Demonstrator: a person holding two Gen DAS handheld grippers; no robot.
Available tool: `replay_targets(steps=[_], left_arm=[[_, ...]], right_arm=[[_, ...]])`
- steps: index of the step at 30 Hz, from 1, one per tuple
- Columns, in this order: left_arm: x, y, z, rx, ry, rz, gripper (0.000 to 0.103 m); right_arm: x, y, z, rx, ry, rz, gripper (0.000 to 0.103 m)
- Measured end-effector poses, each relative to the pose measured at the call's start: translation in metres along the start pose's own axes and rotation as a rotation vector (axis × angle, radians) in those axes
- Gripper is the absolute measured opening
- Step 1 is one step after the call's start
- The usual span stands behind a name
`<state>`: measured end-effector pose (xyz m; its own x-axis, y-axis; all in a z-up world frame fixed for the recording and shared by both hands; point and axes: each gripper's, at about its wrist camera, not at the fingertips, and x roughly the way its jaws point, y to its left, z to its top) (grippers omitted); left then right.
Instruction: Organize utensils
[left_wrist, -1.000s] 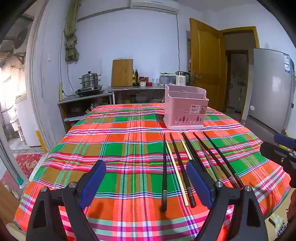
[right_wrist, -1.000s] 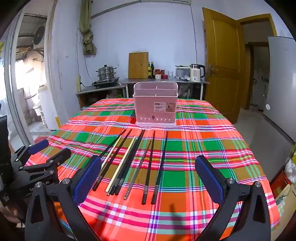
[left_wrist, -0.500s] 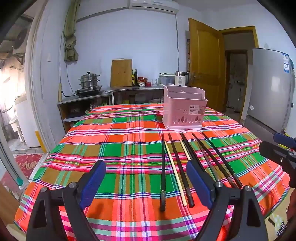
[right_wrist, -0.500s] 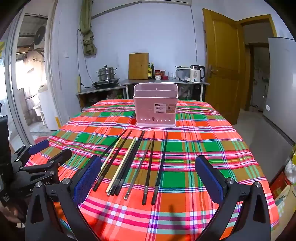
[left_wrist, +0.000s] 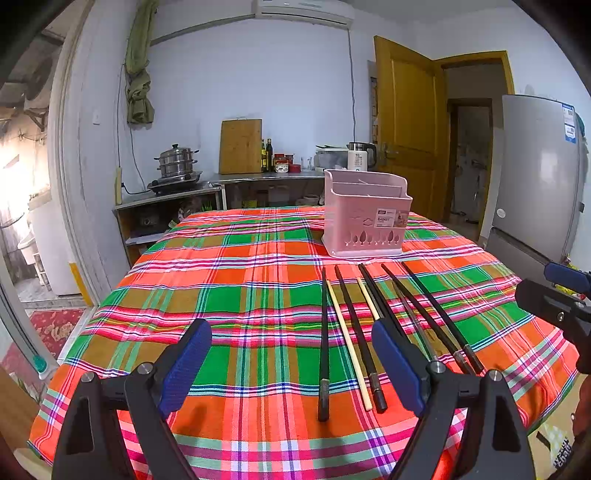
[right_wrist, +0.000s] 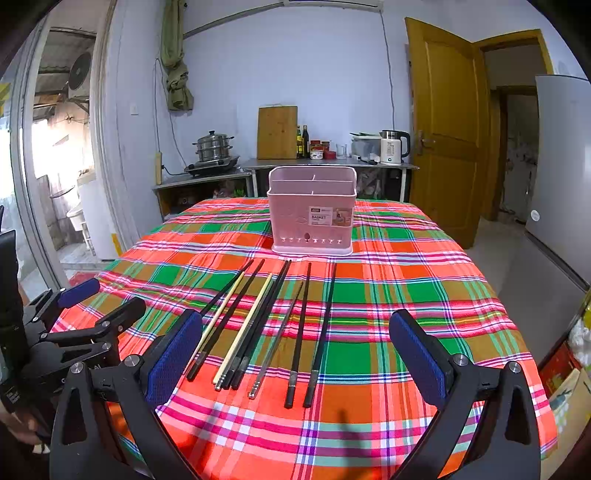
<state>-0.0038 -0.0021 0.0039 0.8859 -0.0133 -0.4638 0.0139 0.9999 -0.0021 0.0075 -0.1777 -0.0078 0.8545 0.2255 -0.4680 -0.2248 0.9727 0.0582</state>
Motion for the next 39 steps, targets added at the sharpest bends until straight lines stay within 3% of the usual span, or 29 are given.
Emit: replay_targets(steps=[39], left_arm=[[-0.0014,-0.0029,-0.0003,0.008,0.001,-0.010,0.088]], right_arm=[[0.0008,-0.0006,-0.0021,0.006,-0.002,0.002,0.101]])
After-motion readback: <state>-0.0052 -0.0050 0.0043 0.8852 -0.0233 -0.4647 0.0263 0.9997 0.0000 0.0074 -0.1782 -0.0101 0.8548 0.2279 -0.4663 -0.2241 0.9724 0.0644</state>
